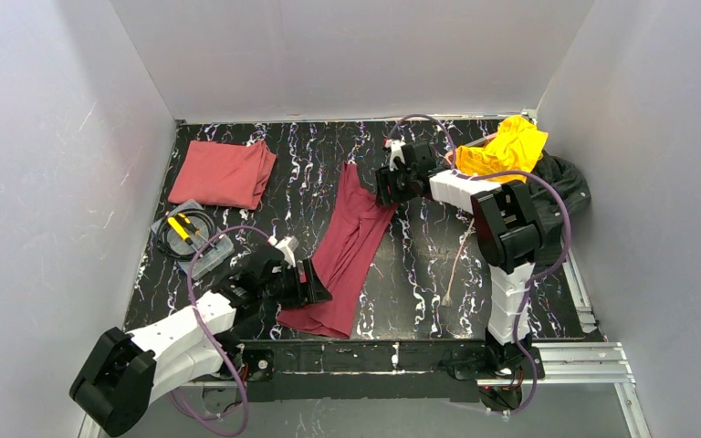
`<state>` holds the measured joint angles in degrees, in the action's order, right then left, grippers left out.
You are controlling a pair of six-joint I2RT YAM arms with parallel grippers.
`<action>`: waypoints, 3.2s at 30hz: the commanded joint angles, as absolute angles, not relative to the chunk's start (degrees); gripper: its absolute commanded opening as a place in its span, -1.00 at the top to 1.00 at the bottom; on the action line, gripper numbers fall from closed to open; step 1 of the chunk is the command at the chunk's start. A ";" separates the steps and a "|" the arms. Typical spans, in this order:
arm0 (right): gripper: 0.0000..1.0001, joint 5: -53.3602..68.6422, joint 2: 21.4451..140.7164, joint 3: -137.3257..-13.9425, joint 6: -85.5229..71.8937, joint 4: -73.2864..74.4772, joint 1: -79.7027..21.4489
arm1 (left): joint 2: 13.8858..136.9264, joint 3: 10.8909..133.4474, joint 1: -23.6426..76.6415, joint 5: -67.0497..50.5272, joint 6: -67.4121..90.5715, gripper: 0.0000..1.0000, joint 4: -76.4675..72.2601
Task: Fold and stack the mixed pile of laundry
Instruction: Fold the tank top at the center of the board.
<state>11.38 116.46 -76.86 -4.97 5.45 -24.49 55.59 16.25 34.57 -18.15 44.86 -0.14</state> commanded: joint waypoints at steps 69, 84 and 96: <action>0.86 -20.45 86.17 -45.64 -64.60 26.44 -82.24 | 40.73 23.95 39.54 -1.70 51.67 -0.88 38.64; 0.97 -19.91 75.96 -36.63 -69.16 28.21 -82.60 | 40.72 20.15 47.57 -5.73 58.99 -0.20 35.35; 0.97 -20.04 77.90 -37.42 -68.49 26.17 -82.78 | 48.07 19.73 49.57 -5.19 59.90 0.09 29.04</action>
